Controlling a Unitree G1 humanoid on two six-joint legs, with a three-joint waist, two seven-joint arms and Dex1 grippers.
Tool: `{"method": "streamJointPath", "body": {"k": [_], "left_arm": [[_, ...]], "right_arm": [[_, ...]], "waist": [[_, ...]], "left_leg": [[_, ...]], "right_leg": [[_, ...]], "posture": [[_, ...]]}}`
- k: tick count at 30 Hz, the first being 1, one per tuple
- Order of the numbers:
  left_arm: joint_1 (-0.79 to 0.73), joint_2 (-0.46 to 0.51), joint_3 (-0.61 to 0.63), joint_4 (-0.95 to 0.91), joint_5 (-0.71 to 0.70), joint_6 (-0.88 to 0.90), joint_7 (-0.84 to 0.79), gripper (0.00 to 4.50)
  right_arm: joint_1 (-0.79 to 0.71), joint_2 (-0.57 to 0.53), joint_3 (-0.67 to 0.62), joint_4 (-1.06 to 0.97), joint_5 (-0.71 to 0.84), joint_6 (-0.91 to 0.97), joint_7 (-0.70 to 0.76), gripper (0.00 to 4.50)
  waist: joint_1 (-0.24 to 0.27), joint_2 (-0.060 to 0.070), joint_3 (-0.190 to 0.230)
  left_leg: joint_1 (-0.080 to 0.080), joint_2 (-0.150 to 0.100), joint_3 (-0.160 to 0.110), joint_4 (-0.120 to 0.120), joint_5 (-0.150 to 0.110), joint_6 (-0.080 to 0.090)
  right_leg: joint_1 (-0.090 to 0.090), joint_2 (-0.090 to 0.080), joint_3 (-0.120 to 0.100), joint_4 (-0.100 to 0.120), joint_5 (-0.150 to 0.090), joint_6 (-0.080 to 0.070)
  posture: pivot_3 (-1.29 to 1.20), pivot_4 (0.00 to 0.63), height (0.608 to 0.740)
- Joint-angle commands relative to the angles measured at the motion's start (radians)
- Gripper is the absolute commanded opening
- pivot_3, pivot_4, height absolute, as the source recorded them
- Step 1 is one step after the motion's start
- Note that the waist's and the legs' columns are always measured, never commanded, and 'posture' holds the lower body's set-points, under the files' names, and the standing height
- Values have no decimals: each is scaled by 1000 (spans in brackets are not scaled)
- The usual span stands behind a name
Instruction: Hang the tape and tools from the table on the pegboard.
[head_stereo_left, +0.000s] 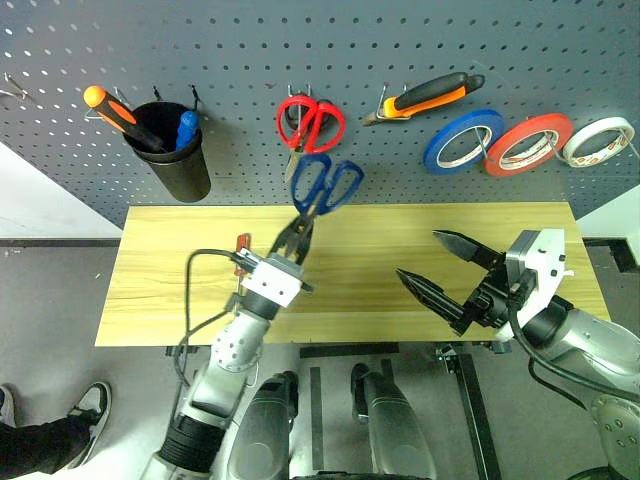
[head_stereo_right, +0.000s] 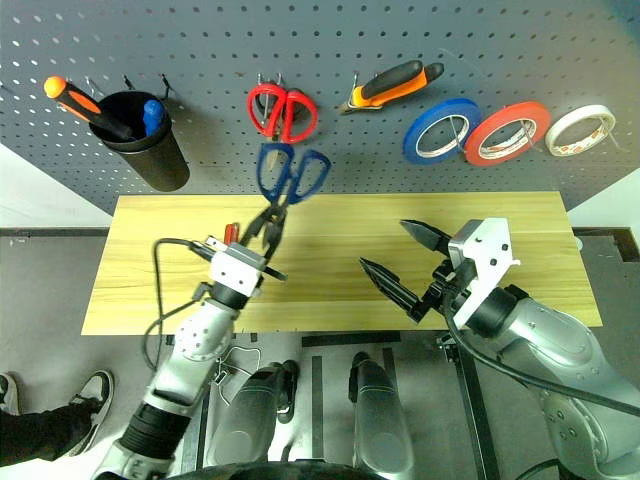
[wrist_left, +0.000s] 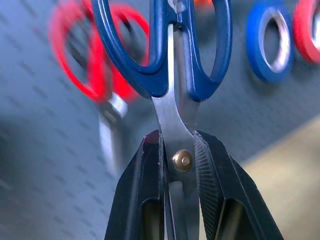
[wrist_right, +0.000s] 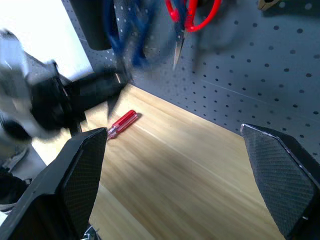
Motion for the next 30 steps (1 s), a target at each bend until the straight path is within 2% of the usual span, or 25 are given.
{"method": "streamJointPath", "body": {"k": [1,6,11,19,30], "left_arm": [[-10,26,66,-83,-25,-86,-15,545],[-20,51,122,-88,-50,-60,-44,545],[-77,10,97,-26,-86,58,-87,545],[-167,-40,67,38,-106,55,-142,545],[-215,-47,108,93,-145,118,-160,544]], "right_arm": [[1,-27,-29,-14,23,-27,18,4500],[-19,-52,-35,13,28,-34,32,4500],[-43,-58,-19,26,29,-34,37,4500],[-44,-58,-3,33,17,-39,41,4500],[-26,-69,-14,24,20,-40,36,4500]], "waist": [[0,0,0],[0,0,0],[3,0,0],[0,0,0],[-4,0,0]], "left_leg": [[0,0,0,0,0,0],[0,0,0,1,1,0],[0,-2,0,2,2,1],[1,-2,0,6,3,1],[1,-2,0,15,3,1]], "right_leg": [[0,0,0,0,0,0],[0,0,-1,1,0,0],[0,0,-1,4,1,0],[0,1,-2,12,0,0],[1,1,-1,18,1,0]], "posture": [[-30,317,740],[-22,310,740],[-21,311,740],[-23,308,740],[-27,315,740]]}}
